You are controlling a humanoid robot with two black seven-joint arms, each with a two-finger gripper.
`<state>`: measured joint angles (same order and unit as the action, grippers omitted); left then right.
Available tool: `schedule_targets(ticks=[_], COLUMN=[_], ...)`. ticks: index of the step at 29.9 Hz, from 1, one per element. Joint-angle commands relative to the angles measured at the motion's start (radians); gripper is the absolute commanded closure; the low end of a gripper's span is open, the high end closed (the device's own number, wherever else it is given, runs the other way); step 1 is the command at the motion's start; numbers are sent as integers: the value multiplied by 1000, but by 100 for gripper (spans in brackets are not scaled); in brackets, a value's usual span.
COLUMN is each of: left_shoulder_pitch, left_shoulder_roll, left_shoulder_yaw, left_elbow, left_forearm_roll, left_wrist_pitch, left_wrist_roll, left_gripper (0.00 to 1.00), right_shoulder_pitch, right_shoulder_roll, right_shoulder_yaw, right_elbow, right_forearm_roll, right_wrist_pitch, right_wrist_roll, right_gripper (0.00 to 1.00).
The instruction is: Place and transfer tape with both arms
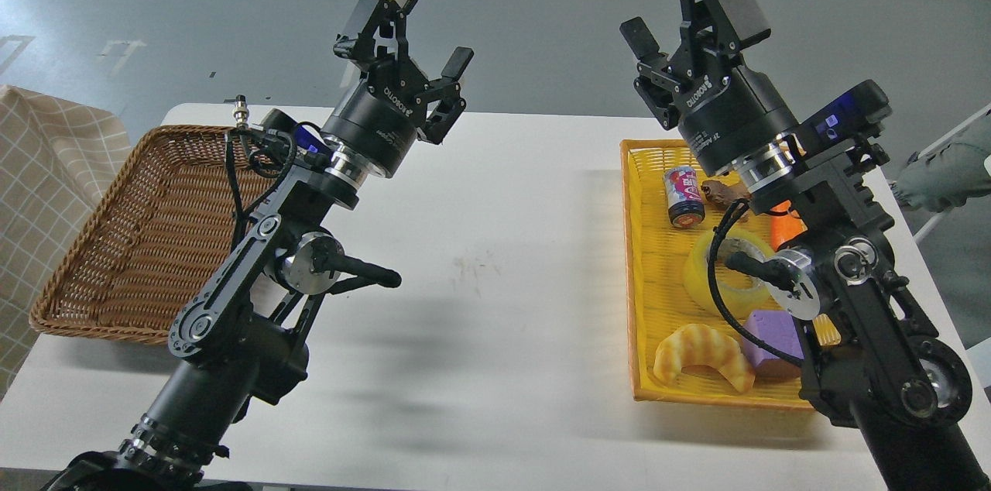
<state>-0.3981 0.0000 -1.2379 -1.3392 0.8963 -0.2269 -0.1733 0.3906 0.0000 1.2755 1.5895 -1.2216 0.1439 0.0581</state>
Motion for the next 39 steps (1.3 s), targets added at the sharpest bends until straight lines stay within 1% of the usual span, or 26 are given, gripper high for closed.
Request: schedule_targets(ticks=[1, 6, 10, 14, 39], left_shoulder_pitch=[-2, 2, 2, 2, 4], left_shoulder_roll=[0, 0, 0, 0, 0], left_shoulder_yaw=[0, 0, 0, 0, 0], left_elbow=[0, -3, -9, -9, -18], left_forearm_roll=[1, 1, 1, 1, 1], left_wrist_pitch=[1, 0, 0, -2, -8], left_wrist_roll=[0, 0, 0, 0, 0], left_gripper=[2, 2, 2, 2, 2], right_shoulder_pitch=[1, 1, -2, 1, -6], right_shoulder_roll=[0, 0, 0, 0, 0], right_shoulder_yaw=[-1, 8, 31, 31, 13], right_elbow=[4, 6, -10, -6, 7], right_forearm_roll=[1, 1, 45, 93, 82], right_wrist_pitch=[2, 8, 11, 17, 20], right_wrist_roll=[-1, 2, 25, 32, 29], right_gripper=[0, 0, 0, 0, 0])
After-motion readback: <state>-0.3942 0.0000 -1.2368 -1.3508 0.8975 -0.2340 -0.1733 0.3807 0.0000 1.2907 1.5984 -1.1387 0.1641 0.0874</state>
